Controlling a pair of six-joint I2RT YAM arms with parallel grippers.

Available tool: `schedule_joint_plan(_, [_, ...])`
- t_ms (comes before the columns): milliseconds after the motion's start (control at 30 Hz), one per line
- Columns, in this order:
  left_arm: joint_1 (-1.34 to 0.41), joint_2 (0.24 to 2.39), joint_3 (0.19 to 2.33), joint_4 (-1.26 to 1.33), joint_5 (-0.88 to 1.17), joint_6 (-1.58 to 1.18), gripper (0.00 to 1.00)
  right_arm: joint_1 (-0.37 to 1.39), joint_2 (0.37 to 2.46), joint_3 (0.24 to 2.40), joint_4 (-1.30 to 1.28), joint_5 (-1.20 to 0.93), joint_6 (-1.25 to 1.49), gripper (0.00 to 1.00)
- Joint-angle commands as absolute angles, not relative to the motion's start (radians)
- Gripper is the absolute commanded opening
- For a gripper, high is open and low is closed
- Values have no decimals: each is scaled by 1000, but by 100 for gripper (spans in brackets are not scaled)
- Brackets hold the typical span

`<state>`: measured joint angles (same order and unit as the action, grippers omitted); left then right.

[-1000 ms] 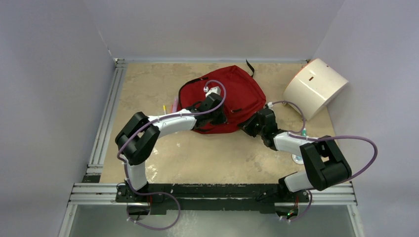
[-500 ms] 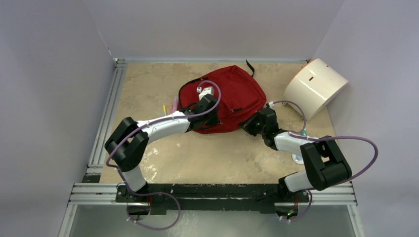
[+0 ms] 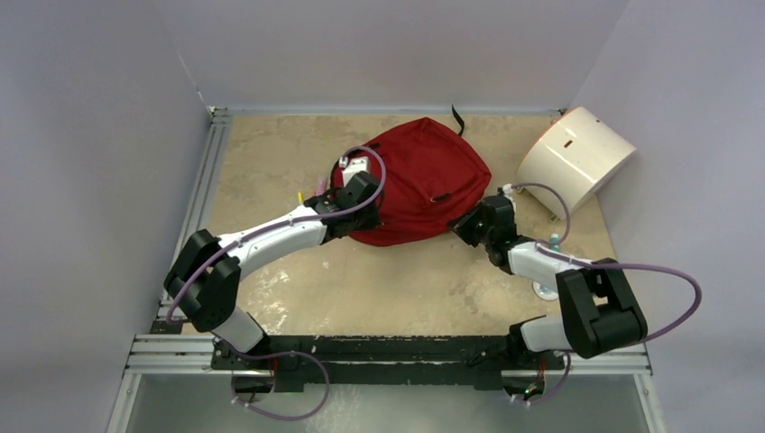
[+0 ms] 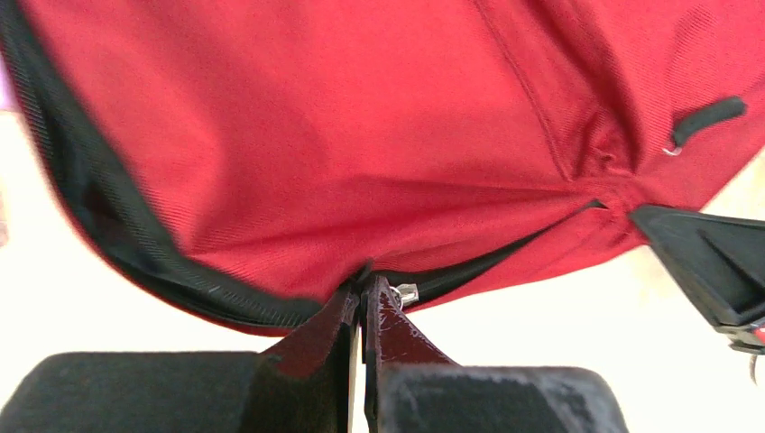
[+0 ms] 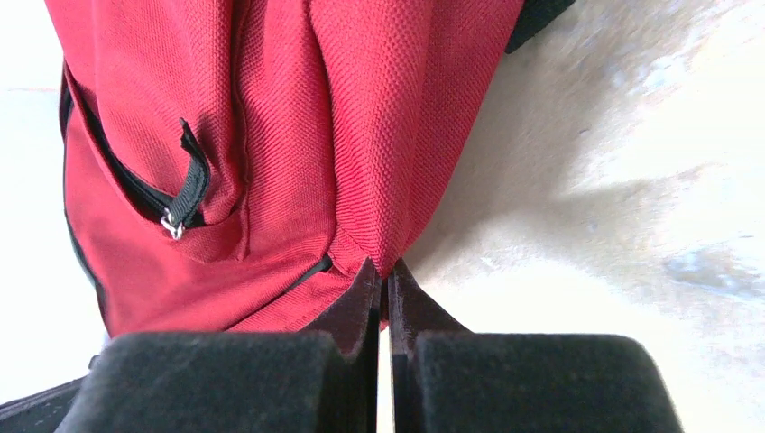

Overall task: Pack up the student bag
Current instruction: Zip the student bag at the center of the board.

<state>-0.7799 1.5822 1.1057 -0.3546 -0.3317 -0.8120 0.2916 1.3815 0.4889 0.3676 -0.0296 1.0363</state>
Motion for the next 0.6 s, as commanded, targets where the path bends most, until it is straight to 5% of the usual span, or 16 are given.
schedule_joint_plan(0, [-720,1501,1101,-415,-410,-746,0,231,1323,524,300,151,968,0])
schedule_joint_plan(433, [-605,1414,1045,-356,-354,-645,0,167,1294,565,247,138,845,0])
schedule_joint_plan(567, [-605,1422,1047,-293,-258,-604,0,167,1226,565,249,48,759,15])
